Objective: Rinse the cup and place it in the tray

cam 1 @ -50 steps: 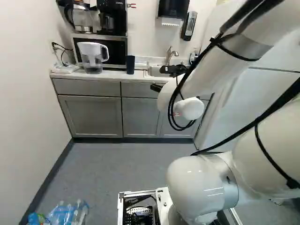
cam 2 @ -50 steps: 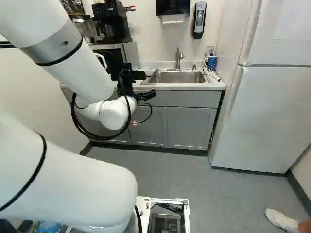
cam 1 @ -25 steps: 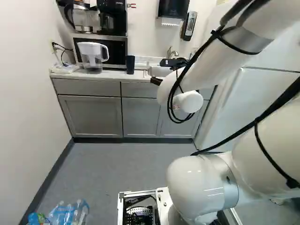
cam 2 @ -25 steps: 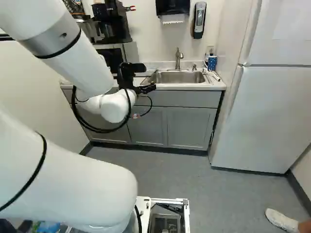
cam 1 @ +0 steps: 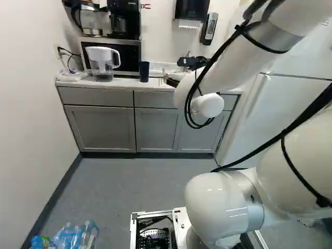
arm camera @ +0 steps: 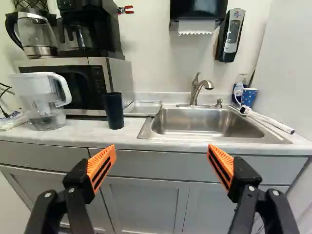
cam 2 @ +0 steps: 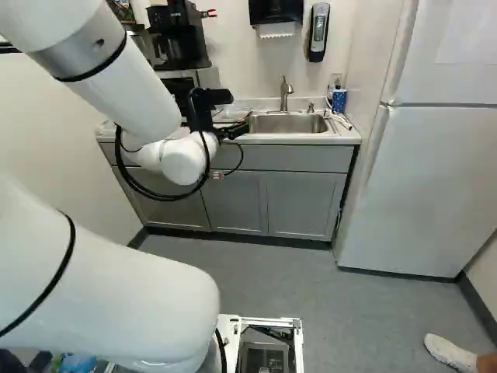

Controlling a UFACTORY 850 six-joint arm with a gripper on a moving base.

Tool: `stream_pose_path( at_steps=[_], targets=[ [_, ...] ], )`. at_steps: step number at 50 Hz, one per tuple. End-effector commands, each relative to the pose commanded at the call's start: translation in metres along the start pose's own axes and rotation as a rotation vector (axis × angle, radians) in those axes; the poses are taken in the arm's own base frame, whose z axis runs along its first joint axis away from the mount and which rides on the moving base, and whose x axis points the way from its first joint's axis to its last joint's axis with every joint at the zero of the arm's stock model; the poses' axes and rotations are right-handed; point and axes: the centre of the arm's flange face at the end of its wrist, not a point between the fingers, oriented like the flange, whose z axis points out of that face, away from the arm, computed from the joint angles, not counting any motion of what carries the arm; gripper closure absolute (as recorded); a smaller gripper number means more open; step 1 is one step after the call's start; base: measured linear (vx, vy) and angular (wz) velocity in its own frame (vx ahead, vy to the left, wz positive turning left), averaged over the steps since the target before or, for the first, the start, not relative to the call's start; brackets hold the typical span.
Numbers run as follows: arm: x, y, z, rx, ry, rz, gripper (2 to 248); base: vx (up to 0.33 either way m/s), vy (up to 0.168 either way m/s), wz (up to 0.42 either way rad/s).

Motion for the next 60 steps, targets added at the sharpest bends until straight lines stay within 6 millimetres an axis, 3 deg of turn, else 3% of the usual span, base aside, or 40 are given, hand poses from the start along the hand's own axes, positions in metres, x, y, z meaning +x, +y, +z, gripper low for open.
stream_pose_path(
  at_steps=[60],
  targets=[
    [0.056, 0.000, 0.031, 0.000, 0.017, 0.000, 3, 0.000, 0.000, 0.000]
  ],
)
